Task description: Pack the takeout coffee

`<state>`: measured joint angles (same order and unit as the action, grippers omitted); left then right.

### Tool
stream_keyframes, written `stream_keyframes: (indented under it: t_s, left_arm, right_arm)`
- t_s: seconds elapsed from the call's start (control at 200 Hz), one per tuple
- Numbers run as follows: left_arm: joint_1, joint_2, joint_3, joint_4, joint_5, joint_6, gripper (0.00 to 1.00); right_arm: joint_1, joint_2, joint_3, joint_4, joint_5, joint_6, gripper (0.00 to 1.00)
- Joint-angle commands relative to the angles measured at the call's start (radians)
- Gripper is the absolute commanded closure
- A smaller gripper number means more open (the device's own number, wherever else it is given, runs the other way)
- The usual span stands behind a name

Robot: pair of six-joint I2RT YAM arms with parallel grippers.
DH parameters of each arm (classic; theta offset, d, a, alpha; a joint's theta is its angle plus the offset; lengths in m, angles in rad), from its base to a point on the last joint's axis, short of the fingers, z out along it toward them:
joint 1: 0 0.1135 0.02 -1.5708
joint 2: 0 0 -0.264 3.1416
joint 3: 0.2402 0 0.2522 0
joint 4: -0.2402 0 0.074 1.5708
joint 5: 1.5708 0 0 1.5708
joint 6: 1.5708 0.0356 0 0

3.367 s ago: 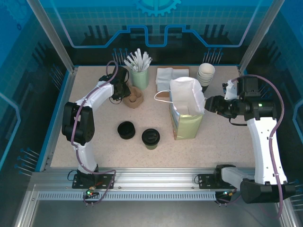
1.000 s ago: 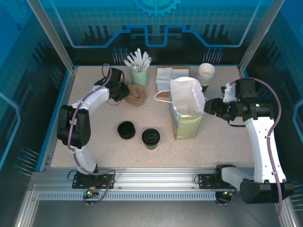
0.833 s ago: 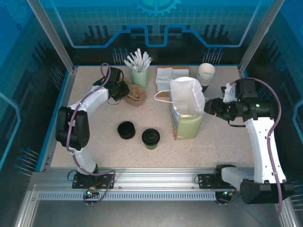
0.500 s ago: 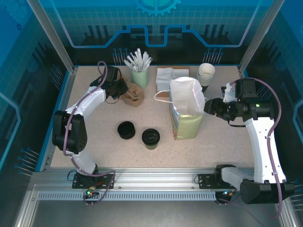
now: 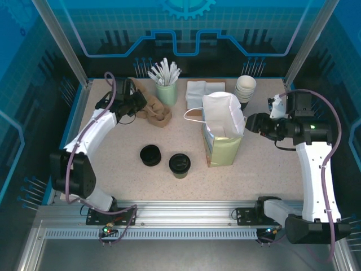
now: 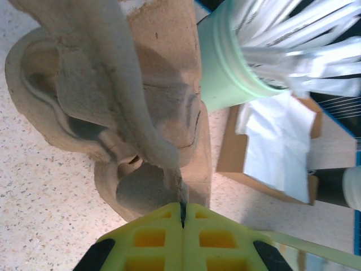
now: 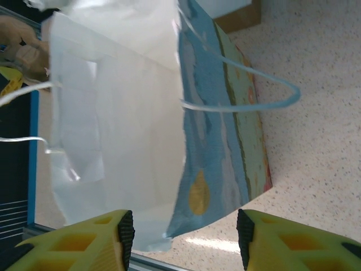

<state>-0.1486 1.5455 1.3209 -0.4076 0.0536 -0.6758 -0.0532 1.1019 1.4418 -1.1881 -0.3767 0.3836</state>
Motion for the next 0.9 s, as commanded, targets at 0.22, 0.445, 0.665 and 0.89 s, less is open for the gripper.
stream_keyframes:
  t_s: [0.22, 0.445, 0.665, 0.89]
  left_arm:
    - [0.009, -0.238, 0.086, -0.106, 0.156, 0.071, 1.00]
    - [0.006, -0.372, 0.169, -0.126, 0.356, 0.078, 1.00]
    - [-0.075, -0.426, 0.247, -0.078, 0.512, 0.089, 1.00]
    - [-0.220, -0.418, 0.259, 0.013, 0.589, 0.115, 1.00]
  right_arm:
    - [-0.040, -0.045, 0.108, 0.135, -0.269, -0.006, 0.45]
    - [-0.034, -0.016, 0.179, 0.259, -0.479, 0.027, 0.42]
    - [0.013, 0.031, 0.247, 0.340, -0.615, 0.053, 0.42]
    - [0.130, 0.063, 0.285, 0.371, -0.651, 0.036, 0.43]
